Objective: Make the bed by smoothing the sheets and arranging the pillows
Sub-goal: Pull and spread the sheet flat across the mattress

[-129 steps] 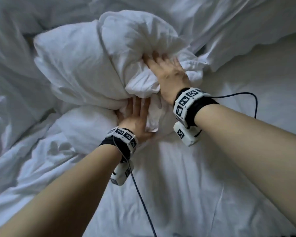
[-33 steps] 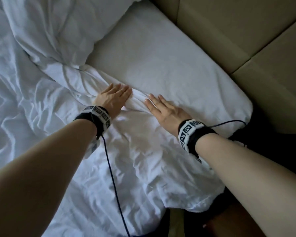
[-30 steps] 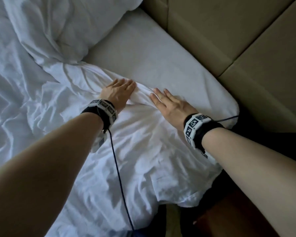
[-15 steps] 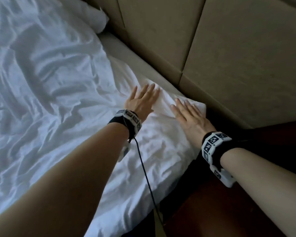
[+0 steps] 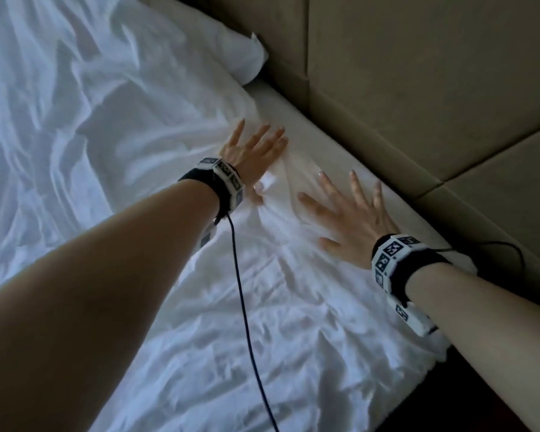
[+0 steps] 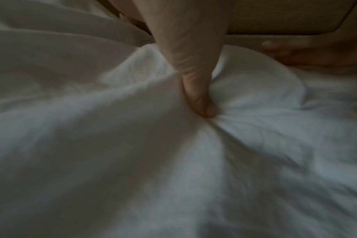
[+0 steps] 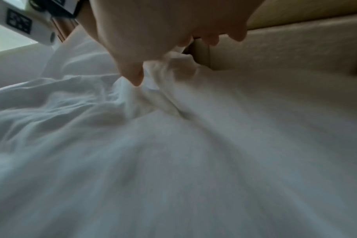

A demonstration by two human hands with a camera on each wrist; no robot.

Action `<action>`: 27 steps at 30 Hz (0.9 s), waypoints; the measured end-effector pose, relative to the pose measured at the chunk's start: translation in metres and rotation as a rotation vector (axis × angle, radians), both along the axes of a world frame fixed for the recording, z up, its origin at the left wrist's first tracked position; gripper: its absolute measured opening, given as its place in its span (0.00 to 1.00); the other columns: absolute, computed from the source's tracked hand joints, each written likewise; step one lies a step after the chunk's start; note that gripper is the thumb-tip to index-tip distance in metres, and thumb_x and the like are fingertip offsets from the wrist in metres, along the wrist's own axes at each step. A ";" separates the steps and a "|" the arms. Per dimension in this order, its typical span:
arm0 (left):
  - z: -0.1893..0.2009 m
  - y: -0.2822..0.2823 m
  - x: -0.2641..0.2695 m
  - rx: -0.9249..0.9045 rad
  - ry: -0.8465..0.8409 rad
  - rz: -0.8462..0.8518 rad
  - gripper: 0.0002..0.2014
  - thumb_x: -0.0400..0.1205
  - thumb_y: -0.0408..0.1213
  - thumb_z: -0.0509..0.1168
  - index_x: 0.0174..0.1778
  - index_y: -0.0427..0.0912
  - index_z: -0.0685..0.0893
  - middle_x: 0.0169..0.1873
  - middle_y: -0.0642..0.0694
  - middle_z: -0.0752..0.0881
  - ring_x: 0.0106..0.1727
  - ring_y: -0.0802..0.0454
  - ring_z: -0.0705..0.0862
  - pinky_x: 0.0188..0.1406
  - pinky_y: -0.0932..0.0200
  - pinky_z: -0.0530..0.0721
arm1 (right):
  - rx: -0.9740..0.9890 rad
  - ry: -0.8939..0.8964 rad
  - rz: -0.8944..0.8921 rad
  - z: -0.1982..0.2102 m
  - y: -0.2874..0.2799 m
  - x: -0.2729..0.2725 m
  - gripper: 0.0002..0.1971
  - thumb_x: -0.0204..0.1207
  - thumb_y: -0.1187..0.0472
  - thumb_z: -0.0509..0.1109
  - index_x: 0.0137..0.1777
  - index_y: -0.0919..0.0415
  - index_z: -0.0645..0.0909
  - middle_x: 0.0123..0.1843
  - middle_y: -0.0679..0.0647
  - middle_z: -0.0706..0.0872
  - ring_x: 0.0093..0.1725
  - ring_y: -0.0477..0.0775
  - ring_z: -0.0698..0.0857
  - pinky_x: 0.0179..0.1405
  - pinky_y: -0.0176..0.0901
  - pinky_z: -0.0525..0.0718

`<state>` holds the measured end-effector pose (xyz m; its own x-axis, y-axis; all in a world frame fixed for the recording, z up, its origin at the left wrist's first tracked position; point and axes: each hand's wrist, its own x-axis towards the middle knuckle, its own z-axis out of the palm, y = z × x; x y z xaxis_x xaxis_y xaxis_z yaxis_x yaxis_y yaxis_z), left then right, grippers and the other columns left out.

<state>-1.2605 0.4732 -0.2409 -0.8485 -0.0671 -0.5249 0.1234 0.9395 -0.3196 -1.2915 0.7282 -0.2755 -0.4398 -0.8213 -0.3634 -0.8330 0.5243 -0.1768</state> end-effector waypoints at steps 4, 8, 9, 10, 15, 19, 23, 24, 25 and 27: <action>-0.023 -0.014 -0.019 0.000 -0.043 -0.098 0.67 0.65 0.71 0.70 0.85 0.42 0.35 0.86 0.44 0.39 0.86 0.42 0.42 0.79 0.30 0.39 | 0.047 -0.152 -0.049 -0.026 -0.022 -0.003 0.46 0.76 0.35 0.62 0.76 0.25 0.25 0.82 0.42 0.21 0.83 0.73 0.38 0.73 0.85 0.50; -0.062 -0.024 -0.016 0.014 -0.059 -0.093 0.62 0.70 0.71 0.65 0.85 0.44 0.35 0.86 0.45 0.41 0.86 0.42 0.43 0.80 0.30 0.39 | -0.003 -0.160 -0.071 -0.049 -0.026 0.002 0.42 0.83 0.54 0.57 0.78 0.28 0.25 0.83 0.44 0.24 0.84 0.70 0.37 0.79 0.76 0.43; -0.070 -0.028 -0.012 0.032 -0.031 -0.100 0.59 0.72 0.71 0.63 0.85 0.44 0.35 0.86 0.45 0.41 0.86 0.42 0.43 0.81 0.31 0.39 | -0.016 -0.150 -0.061 -0.051 -0.027 0.003 0.44 0.83 0.60 0.57 0.79 0.30 0.26 0.84 0.46 0.25 0.84 0.70 0.36 0.80 0.73 0.43; -0.075 -0.032 -0.010 0.056 0.006 -0.119 0.55 0.74 0.71 0.59 0.85 0.45 0.35 0.86 0.45 0.41 0.86 0.42 0.44 0.81 0.32 0.39 | -0.027 -0.131 -0.049 -0.054 -0.028 0.004 0.45 0.82 0.64 0.56 0.81 0.34 0.27 0.85 0.48 0.27 0.84 0.70 0.36 0.81 0.71 0.43; -0.079 -0.033 -0.001 0.230 0.075 -0.075 0.33 0.85 0.53 0.44 0.86 0.44 0.51 0.86 0.44 0.53 0.86 0.40 0.52 0.83 0.39 0.41 | -0.141 -0.074 -0.016 -0.057 -0.032 0.008 0.34 0.78 0.70 0.47 0.86 0.59 0.51 0.86 0.65 0.50 0.83 0.74 0.55 0.79 0.66 0.62; -0.060 -0.020 0.001 0.253 0.099 -0.078 0.26 0.86 0.33 0.53 0.83 0.40 0.64 0.82 0.43 0.65 0.83 0.41 0.63 0.84 0.45 0.48 | -0.241 0.027 0.052 -0.060 -0.028 0.006 0.38 0.81 0.71 0.22 0.79 0.71 0.69 0.78 0.73 0.70 0.72 0.71 0.77 0.68 0.61 0.80; -0.027 -0.001 0.001 0.347 0.254 -0.079 0.23 0.70 0.19 0.65 0.62 0.32 0.86 0.61 0.36 0.87 0.60 0.37 0.87 0.67 0.36 0.79 | -0.314 0.113 0.113 -0.023 -0.011 0.002 0.32 0.80 0.74 0.36 0.74 0.69 0.76 0.73 0.70 0.77 0.64 0.67 0.85 0.52 0.55 0.89; -0.014 0.006 -0.001 0.349 0.263 0.016 0.24 0.75 0.21 0.64 0.68 0.35 0.82 0.66 0.38 0.84 0.66 0.38 0.83 0.72 0.39 0.76 | -0.333 0.149 0.136 -0.010 -0.005 -0.001 0.32 0.81 0.74 0.36 0.73 0.69 0.77 0.72 0.70 0.79 0.63 0.66 0.86 0.51 0.53 0.88; 0.005 0.015 -0.004 0.329 0.237 0.091 0.24 0.80 0.25 0.61 0.73 0.40 0.78 0.70 0.42 0.82 0.70 0.38 0.78 0.72 0.39 0.74 | -0.353 0.185 0.159 0.004 0.002 -0.005 0.33 0.83 0.73 0.33 0.73 0.70 0.77 0.71 0.71 0.79 0.63 0.66 0.86 0.53 0.53 0.88; 0.040 0.028 -0.012 0.275 0.284 0.115 0.22 0.83 0.30 0.57 0.73 0.46 0.76 0.67 0.45 0.82 0.67 0.37 0.78 0.61 0.41 0.80 | -0.384 0.240 0.195 0.031 0.015 -0.014 0.33 0.85 0.70 0.29 0.74 0.72 0.75 0.71 0.73 0.78 0.65 0.68 0.84 0.58 0.56 0.87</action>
